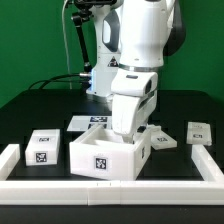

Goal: Assemble cabinet

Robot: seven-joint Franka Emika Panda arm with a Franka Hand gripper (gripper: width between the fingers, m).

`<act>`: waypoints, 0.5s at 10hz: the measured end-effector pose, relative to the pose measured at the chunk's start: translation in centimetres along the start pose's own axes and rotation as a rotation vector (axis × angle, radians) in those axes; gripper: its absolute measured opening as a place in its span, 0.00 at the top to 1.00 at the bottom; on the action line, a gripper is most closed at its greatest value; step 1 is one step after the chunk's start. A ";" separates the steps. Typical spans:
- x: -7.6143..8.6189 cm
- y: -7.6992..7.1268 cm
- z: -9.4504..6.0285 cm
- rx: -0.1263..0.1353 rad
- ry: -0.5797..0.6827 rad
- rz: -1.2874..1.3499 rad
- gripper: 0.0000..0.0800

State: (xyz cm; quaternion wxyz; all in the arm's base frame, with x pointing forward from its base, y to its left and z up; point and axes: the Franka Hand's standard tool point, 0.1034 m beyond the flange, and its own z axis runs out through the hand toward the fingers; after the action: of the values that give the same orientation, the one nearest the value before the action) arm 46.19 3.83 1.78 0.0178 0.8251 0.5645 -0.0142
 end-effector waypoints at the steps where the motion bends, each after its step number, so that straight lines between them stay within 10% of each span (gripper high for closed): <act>1: -0.1 0.0 0.1 0.002 -0.001 0.000 0.06; 2: -0.1 0.0 0.1 0.002 -0.001 0.001 0.28; 3: -0.1 0.0 0.1 0.002 -0.001 0.001 0.28; 5: -0.1 0.0 0.1 0.002 -0.001 0.001 0.70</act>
Offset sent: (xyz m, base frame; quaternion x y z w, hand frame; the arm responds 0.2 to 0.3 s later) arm 0.0000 0.0000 0.0000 0.0000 0.0000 0.0000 1.0000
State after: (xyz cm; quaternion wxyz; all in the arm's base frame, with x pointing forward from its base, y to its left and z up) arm 46.11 3.76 1.71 0.0173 0.8253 0.5642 -0.0150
